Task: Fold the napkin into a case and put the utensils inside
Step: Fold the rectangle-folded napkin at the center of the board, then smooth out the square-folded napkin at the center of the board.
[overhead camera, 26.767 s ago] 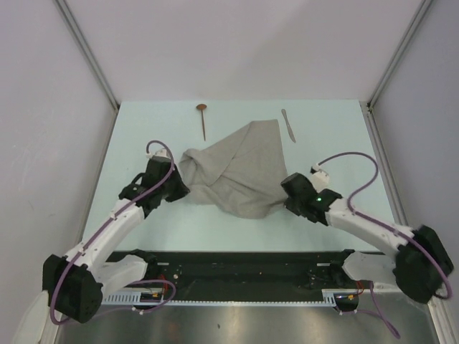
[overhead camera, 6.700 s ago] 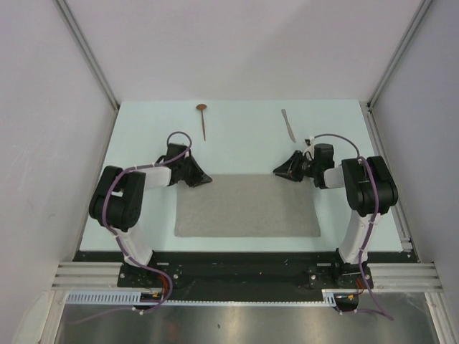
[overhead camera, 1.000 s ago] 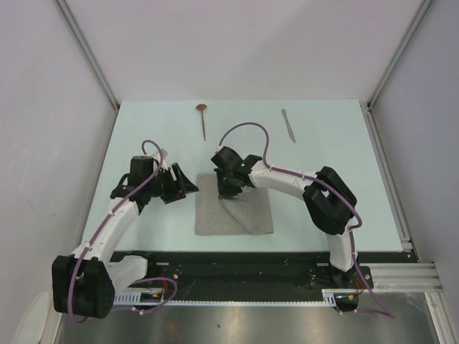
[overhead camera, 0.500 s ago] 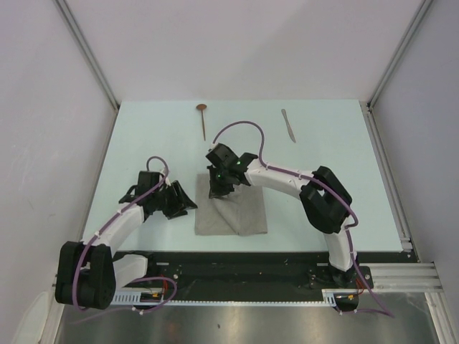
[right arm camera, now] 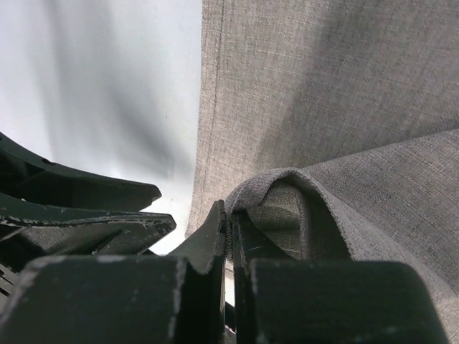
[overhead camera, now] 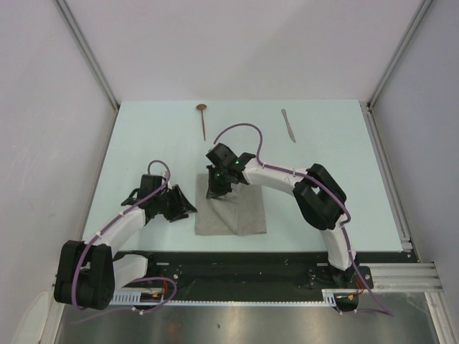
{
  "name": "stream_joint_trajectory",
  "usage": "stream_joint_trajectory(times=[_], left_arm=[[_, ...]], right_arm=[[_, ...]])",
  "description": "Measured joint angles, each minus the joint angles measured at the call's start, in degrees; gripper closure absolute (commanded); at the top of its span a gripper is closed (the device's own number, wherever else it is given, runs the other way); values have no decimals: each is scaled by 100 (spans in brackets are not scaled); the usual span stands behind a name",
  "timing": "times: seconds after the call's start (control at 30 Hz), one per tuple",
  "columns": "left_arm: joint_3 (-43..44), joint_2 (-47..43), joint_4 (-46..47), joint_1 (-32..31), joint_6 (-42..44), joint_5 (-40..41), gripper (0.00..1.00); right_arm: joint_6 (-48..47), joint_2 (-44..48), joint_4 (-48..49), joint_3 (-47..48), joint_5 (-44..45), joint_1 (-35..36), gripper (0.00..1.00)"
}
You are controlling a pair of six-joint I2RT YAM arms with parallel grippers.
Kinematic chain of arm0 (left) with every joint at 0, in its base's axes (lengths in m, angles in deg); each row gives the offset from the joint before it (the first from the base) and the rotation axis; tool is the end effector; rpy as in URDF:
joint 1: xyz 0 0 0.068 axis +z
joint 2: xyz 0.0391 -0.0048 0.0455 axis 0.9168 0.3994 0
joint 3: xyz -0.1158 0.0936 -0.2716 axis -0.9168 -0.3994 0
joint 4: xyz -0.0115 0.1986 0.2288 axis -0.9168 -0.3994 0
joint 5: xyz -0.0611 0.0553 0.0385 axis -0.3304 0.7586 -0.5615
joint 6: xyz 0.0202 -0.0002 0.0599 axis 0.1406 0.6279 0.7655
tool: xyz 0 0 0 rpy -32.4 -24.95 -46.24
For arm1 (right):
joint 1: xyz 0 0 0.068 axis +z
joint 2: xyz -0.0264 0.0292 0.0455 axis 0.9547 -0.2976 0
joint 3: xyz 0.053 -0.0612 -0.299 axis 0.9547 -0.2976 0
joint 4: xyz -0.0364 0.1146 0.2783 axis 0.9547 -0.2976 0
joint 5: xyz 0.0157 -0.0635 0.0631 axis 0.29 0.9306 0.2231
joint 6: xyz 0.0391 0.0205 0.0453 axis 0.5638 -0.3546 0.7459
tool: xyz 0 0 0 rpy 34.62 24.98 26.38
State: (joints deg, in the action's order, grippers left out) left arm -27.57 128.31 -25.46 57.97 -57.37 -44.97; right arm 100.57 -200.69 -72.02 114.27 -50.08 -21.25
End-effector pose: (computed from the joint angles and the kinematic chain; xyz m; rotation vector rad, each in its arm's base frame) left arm 0.2120 -0.0506 0.1531 -0.5151 2.6104 -0.7958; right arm 0.3164 0.4106 0.1967 -0.3085 2.7287 0.7833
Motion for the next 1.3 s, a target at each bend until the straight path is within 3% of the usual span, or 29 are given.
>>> stream_joint_trajectory(times=[0.27,0.33,0.37,0.4,0.53,0.7,0.83,0.97,1.17,1.3], left_arm=[[-79,0,70,-111,-52,9,53],[-79,0,72,-127,-59,15,54],[-79,0,72,-127,-59,24,54],[-79,-2,66,-127,-61,42,54],[-79,-76,24,-131,-61,120,53],[44,-413,-291,-136,-48,328,49],[417,-590,-520,-140,15,501,43],[903,-365,-595,-205,170,553,38],[2170,1029,-901,-730,693,619,38],[3106,1954,-1250,-1200,1266,890,42]], right_arm=[[-7,-313,63,234,-114,-24,98],[-9,-372,68,247,-129,-33,94],[-11,-398,66,249,-131,-35,90],[-15,-420,68,258,-140,-35,79],[-87,-457,61,339,-273,-50,51],[-262,-446,101,520,-662,-98,38],[-422,-136,7,525,-837,-210,36],[-638,767,-52,114,-911,-501,34],[-1095,2319,59,-1167,-920,-1091,34],[-1241,2911,232,-2260,-1045,-1513,40]])
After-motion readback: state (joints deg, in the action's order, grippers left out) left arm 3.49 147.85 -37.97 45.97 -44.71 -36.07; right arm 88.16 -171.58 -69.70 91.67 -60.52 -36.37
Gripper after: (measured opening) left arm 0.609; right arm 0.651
